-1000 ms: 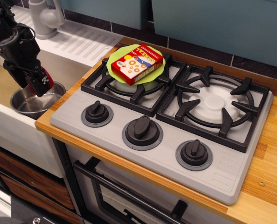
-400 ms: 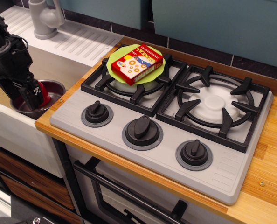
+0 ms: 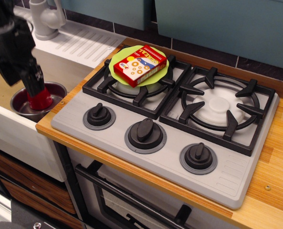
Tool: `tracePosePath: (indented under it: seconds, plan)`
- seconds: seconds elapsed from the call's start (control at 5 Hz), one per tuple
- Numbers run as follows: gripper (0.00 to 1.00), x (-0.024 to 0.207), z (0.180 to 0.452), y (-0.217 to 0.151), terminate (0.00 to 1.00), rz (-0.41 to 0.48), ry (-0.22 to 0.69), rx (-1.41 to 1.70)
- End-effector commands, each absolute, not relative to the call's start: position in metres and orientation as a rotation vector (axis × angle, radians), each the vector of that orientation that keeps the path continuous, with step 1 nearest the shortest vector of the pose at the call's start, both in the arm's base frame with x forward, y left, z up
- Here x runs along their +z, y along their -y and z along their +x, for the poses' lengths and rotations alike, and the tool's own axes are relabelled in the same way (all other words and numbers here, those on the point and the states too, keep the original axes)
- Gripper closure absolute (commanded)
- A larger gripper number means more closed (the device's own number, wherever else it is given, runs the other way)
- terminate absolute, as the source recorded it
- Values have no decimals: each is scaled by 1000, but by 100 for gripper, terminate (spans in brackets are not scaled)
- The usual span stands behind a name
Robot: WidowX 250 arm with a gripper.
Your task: Put cereal on plate and sweetpotato in pot or pan in sink
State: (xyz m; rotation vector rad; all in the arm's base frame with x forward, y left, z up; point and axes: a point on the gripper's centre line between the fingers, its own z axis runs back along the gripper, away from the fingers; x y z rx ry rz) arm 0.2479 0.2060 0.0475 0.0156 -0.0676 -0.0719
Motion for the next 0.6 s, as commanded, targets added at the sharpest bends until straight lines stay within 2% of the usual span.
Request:
tracePosePath:
  seconds: [0.0, 0.2, 0.4]
  plan:
    - [0, 122, 261, -192, 0, 127, 49, -60]
    - [0, 144, 264, -180, 0, 141, 23, -123]
    - [0, 144, 264, -180, 100, 141, 23, -123]
